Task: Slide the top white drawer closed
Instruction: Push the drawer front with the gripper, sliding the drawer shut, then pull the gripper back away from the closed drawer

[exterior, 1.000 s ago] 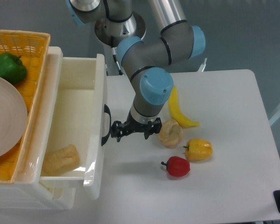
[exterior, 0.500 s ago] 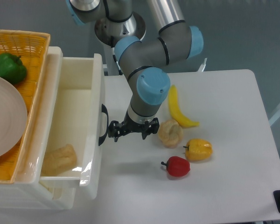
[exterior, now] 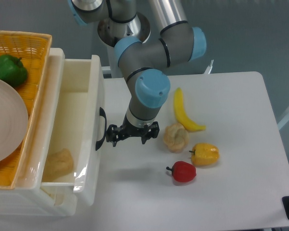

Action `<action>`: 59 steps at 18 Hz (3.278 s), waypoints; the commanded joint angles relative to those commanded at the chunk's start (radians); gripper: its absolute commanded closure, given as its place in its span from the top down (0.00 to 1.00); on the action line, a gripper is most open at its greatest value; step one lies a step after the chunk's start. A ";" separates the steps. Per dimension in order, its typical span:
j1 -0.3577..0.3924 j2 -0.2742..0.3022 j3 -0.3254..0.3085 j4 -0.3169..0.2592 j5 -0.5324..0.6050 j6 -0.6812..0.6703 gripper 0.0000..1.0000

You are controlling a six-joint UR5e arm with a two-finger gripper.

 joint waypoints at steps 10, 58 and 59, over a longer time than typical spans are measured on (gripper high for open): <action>-0.035 0.003 0.008 0.002 0.006 0.000 1.00; -0.083 -0.008 0.063 0.012 0.046 0.023 1.00; -0.072 -0.003 0.066 0.012 0.058 0.046 1.00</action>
